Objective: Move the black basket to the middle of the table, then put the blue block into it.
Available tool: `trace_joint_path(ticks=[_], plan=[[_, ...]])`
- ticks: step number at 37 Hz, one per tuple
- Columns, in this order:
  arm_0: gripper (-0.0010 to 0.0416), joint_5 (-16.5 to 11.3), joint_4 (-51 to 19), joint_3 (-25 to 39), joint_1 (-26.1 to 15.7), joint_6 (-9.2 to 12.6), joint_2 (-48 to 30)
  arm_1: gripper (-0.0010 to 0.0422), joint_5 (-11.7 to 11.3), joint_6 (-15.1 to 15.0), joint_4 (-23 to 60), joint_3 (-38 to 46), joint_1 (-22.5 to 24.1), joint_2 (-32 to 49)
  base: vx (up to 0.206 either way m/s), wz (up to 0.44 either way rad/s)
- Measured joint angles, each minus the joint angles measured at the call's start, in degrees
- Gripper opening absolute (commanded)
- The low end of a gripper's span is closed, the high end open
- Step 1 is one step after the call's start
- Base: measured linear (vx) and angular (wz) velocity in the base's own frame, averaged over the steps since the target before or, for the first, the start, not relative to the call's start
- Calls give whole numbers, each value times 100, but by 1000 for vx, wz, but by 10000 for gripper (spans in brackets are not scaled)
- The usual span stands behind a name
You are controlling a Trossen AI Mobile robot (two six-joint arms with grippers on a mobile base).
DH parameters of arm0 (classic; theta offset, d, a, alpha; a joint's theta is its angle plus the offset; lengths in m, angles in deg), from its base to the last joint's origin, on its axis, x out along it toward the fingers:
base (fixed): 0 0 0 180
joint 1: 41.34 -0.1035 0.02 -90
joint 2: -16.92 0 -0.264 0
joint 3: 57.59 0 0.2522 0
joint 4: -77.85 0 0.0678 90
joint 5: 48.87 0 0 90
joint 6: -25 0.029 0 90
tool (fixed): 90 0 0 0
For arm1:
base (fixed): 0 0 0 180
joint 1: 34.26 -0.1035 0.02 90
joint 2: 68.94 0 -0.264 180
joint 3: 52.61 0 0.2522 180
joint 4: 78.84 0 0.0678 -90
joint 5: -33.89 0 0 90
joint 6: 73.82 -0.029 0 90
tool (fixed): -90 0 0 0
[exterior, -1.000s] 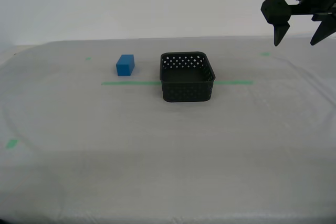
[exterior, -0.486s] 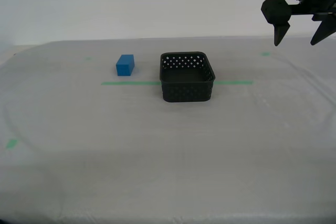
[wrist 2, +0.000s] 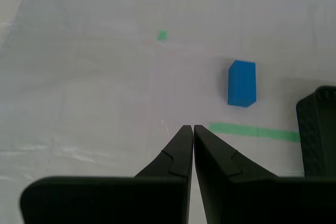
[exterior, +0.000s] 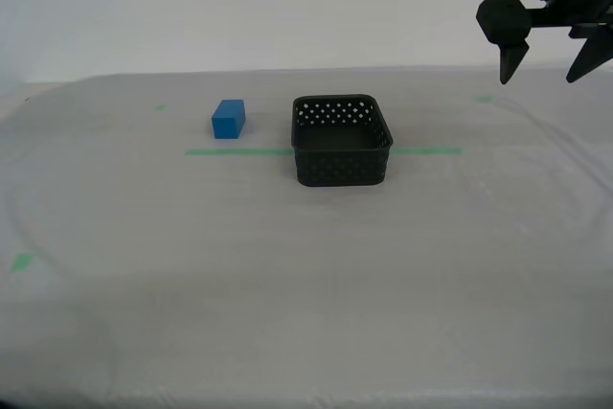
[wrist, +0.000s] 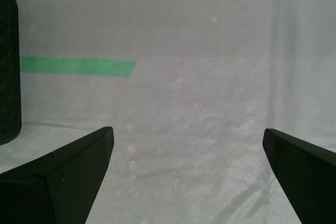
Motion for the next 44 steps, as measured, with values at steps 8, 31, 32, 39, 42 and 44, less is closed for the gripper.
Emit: trace_joint_path(ticks=[8,31,32,39,42,44], plan=[[399,0,0,0,-2,0,0,0,0,98,479,415,144,413,0,0],[398,0,2,0,-9,0,0,0,2,114,1123,1998,715,2026,0,0],[399,0,0,0,-7,2,0,0,2,116,1123,2057,739,2090,0,0],[398,2,0,0,-7,2,0,0,57,280,1128,2354,879,2500,0,0],[399,0,2,0,-4,2,0,0,70,341,1126,2441,935,2660,0,0],[398,2,2,0,0,2,0,0,72,400,1121,2485,970,2758,0,0]])
